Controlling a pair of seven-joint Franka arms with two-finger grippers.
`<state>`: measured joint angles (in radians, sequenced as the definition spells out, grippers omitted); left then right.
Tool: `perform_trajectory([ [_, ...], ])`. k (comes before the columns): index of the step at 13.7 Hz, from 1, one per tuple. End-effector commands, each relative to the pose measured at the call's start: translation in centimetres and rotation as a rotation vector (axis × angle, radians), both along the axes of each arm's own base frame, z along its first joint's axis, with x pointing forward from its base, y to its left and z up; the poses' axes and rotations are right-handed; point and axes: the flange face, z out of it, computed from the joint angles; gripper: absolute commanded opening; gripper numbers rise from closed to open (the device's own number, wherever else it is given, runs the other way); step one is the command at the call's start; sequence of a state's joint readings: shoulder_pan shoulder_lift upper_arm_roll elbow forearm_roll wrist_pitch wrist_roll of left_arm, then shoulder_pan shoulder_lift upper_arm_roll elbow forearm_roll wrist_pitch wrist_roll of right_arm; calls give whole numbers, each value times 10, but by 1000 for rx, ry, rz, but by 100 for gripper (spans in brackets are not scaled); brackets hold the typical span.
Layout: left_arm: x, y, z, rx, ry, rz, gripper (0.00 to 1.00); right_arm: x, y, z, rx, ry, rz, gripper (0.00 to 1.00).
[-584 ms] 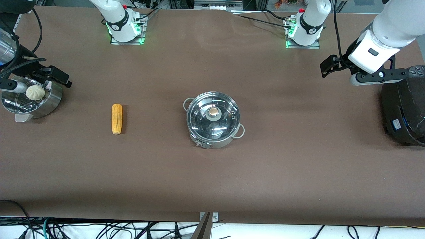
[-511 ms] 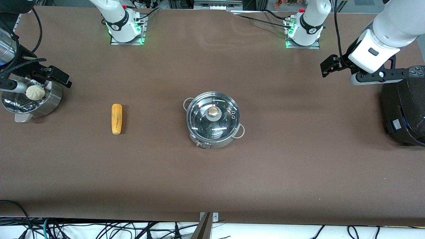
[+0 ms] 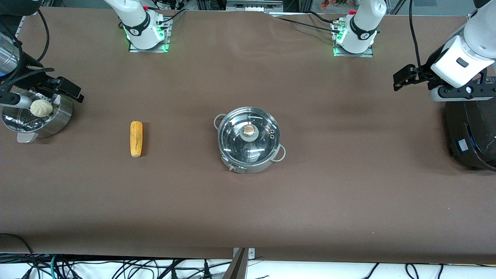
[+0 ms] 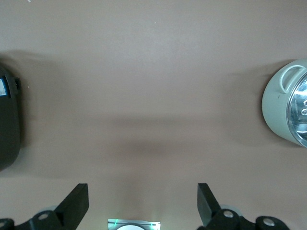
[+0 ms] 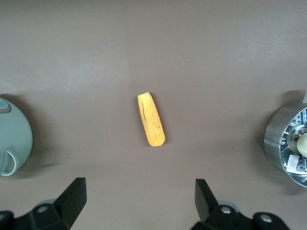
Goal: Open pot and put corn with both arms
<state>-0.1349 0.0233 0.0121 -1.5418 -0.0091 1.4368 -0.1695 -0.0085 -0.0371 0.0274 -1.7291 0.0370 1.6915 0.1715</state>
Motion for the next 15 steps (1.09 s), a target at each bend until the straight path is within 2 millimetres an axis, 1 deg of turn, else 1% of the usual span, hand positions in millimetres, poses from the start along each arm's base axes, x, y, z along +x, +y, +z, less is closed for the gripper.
perform_trajectory([
  [1, -4, 4, 4, 11, 16, -28, 100, -1, -4, 6, -49, -8, 61, 100],
  [3, -7, 4, 1, 19, 38, -31, 100, -1, -4, 6, -53, -9, 183, 100],
  [4, -6, 2, -5, 24, 50, -35, 100, -1, -4, 6, -53, -9, 189, 100],
  [5, -7, 3, -6, 48, 58, -38, 100, -1, -4, 5, -51, -6, 191, 100],
  [6, -13, 4, -6, 86, 86, -49, 100, -1, -4, 5, -49, -8, 195, 100],
  [8, -20, -9, -5, 114, 124, -72, 100, -1, -4, 5, -43, -5, 190, 100],
  [9, -21, -11, -7, 119, 131, -69, 100, -1, -4, 5, -43, -5, 188, 100],
  [11, -18, -7, -5, 127, 116, -62, 100, -1, -4, 5, -43, -5, 185, 100],
  [15, -6, 0, 3, 99, 22, -32, 100, -1, -5, 5, -43, -5, 184, 100],
])
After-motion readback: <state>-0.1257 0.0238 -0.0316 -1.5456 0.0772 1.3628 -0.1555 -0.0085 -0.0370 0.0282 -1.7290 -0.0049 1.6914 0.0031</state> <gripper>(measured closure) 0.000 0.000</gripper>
